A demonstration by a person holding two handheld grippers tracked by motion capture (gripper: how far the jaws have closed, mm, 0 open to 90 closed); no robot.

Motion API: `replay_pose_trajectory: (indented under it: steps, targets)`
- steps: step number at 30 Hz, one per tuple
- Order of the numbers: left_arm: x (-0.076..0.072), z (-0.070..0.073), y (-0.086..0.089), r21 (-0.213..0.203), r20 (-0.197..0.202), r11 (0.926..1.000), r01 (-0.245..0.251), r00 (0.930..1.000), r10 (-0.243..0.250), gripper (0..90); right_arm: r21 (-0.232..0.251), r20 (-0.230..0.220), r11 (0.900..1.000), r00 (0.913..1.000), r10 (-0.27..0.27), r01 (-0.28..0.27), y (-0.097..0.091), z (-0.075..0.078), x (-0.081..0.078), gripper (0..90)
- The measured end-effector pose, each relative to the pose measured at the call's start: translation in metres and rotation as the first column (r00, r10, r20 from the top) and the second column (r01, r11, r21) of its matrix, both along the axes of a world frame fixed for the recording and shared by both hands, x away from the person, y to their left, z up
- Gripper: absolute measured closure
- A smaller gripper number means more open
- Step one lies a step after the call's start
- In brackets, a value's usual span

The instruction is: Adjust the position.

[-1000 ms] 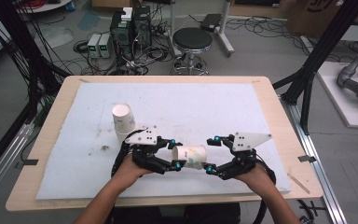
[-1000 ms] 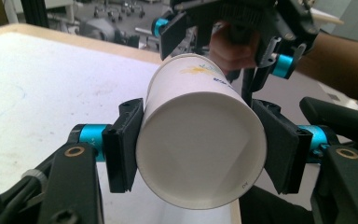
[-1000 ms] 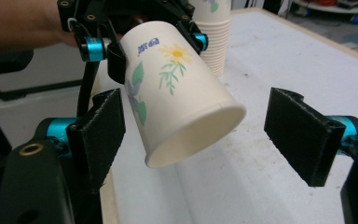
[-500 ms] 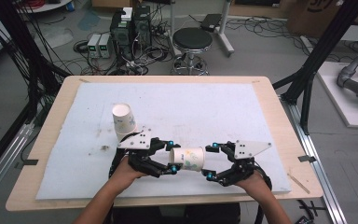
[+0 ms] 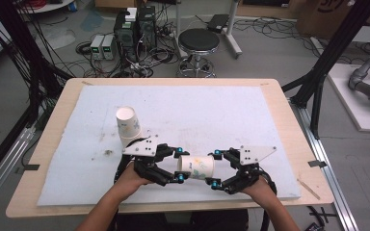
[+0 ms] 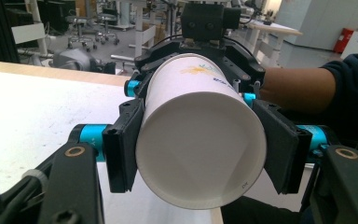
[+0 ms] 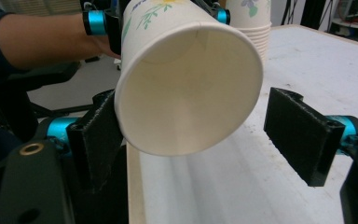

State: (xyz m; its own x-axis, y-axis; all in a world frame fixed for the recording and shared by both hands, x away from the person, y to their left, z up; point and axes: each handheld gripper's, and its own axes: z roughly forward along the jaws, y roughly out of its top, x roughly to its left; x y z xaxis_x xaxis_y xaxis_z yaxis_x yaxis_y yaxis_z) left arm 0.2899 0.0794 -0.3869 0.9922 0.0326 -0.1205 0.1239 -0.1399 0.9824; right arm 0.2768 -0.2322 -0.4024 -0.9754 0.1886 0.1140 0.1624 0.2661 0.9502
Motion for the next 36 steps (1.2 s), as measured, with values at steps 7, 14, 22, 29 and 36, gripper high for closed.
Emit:
replay_pose_trajectory:
  steps: [7, 14, 22, 29, 36]
  targets:
    - [0.001, -0.002, 0.000, -0.041, -0.015, 0.9991, 0.006, 0.9999, -0.007, 37.3, 0.052, -0.001, 0.9983, 0.9996, 0.028, -0.028, 0.000, -0.002, 0.001, 29.2]
    - [0.003, -0.004, -0.001, -0.068, -0.027, 0.9977, 0.001, 0.9996, -0.003, 37.3, 0.176, -0.035, 0.9844, 0.9992, 0.019, -0.012, -0.006, -0.002, 0.003, 34.5]
    - [0.003, -0.003, -0.001, -0.014, -0.076, 0.9986, -0.052, 0.9958, 0.051, 26.5, 0.159, -0.036, 0.9874, 0.9993, 0.007, -0.001, -0.008, 0.001, 0.004, 35.6]
    - [0.002, 0.004, 0.003, 0.083, -0.061, 0.9920, -0.095, 0.9931, 0.100, 16.1, -0.009, -0.013, 0.9997, 0.9996, -0.023, 0.023, -0.012, 0.016, 0.005, 35.6]
    - [-0.001, 0.009, -0.001, 0.187, 0.003, 0.9768, -0.104, 0.9945, 0.105, 16.1, -0.185, 0.008, 0.9828, 1.0000, 0.001, 0.000, 0.000, 0.029, 0.009, 35.4]
